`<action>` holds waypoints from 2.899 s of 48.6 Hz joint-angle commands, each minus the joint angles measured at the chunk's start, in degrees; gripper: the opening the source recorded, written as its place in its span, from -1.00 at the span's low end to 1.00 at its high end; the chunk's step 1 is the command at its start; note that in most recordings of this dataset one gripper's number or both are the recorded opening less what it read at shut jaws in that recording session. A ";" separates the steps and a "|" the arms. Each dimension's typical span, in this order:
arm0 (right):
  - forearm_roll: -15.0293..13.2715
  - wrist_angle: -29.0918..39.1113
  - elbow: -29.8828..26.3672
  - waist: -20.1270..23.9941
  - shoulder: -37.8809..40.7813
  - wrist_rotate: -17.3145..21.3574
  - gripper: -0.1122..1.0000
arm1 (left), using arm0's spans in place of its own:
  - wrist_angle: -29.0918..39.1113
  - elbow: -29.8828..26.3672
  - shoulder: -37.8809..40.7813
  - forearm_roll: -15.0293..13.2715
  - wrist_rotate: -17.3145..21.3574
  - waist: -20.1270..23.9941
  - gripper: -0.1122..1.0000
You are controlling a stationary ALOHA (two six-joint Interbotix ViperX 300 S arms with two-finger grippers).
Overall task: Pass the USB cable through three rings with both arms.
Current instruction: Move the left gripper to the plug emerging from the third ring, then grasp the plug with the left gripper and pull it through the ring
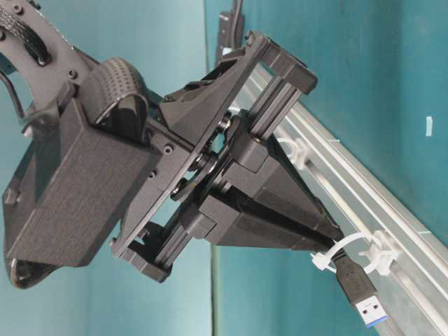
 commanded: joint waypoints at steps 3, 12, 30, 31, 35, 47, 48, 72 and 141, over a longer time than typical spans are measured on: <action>0.53 -0.44 -0.62 0.62 0.18 -0.26 -0.69 | -2.02 -1.32 2.11 0.18 -0.18 -1.32 0.97; 0.53 -0.35 -0.62 0.62 0.26 -0.26 -0.69 | -2.81 -2.99 6.06 0.18 -0.18 -1.67 0.97; 0.53 -0.35 -0.53 0.62 0.18 -0.26 -0.69 | -4.22 -8.53 15.82 0.18 -0.44 -1.58 0.96; 0.53 -0.44 -0.53 0.62 0.18 -0.26 -0.68 | -4.31 -8.79 16.17 0.18 -0.44 -1.67 0.96; 0.53 -0.35 -0.62 0.53 0.18 -0.26 -0.69 | -4.75 -9.23 17.14 0.18 -0.44 -1.58 0.96; 0.62 -0.09 -0.53 0.53 0.26 -0.35 -0.69 | -5.63 -9.58 18.37 0.18 -0.53 -1.67 0.92; 0.62 -0.09 -0.53 0.53 0.18 -0.35 -0.69 | -5.63 -9.58 18.46 0.18 -0.62 -1.67 0.92; 0.62 -0.09 -0.26 0.53 0.00 -0.18 -0.69 | -4.39 -9.67 18.19 0.18 -0.44 -1.58 0.18; 0.53 2.37 0.26 -1.58 -0.26 0.26 0.56 | -3.08 -8.17 16.70 0.18 -4.31 -1.85 -0.58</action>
